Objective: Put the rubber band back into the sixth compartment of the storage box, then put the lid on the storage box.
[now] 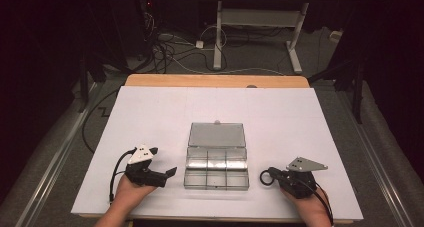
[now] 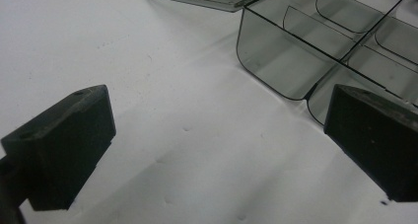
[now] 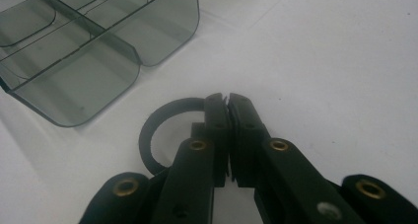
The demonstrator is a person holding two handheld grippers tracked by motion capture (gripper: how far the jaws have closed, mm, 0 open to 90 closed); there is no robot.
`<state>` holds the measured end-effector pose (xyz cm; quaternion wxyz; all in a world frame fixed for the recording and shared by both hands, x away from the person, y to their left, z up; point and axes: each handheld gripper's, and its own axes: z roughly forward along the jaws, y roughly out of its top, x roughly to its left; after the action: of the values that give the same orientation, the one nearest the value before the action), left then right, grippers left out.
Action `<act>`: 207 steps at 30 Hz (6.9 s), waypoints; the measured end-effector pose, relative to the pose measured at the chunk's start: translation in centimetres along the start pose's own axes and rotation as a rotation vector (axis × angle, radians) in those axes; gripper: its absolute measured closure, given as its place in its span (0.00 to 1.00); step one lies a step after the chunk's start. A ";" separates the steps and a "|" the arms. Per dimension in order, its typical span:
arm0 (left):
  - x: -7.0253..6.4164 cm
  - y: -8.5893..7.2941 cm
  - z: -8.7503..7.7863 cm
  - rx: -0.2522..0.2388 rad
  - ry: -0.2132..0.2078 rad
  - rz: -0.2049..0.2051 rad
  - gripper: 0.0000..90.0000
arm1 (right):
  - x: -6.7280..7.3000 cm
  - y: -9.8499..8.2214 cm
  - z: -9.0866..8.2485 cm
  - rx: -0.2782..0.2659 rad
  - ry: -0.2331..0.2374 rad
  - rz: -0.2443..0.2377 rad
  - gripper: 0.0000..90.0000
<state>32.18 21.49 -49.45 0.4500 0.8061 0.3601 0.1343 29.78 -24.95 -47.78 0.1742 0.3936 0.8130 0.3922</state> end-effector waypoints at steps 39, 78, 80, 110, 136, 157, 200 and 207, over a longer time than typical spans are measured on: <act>0.0 0.0 0.1 0.007 -0.007 0.001 0.00 | 1.3 2.2 -0.2 -0.055 0.051 -0.019 0.98; 0.0 0.0 0.1 0.006 -0.009 -0.001 0.00 | 4.6 5.9 2.4 -0.082 0.133 -0.113 0.98; 0.0 0.0 0.1 0.006 -0.009 0.000 0.00 | 4.8 5.8 2.5 -0.078 0.136 -0.111 0.98; 0.0 0.0 0.1 0.004 -0.013 0.001 0.00 | 6.2 4.7 3.4 -0.035 0.170 -0.130 0.84; 0.1 0.0 0.0 0.002 -0.016 -0.003 0.00 | 2.5 3.4 1.3 -0.119 0.103 0.007 0.54; 0.0 0.2 0.2 0.024 0.005 -0.001 0.00 | 0.5 1.8 1.5 -0.102 0.012 0.061 0.17; 3.0 4.3 3.4 -0.042 -0.014 -0.095 0.00 | -2.7 5.3 4.9 -0.126 -0.054 0.123 0.01; 3.6 5.1 4.2 -0.029 -0.021 -0.112 0.00 | -2.4 7.0 5.8 -0.147 -0.050 0.121 0.01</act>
<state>39.28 19.66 -47.99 0.4724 0.7793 0.3979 0.1054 38.26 -21.25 -46.05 0.1987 0.4378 0.7520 0.4509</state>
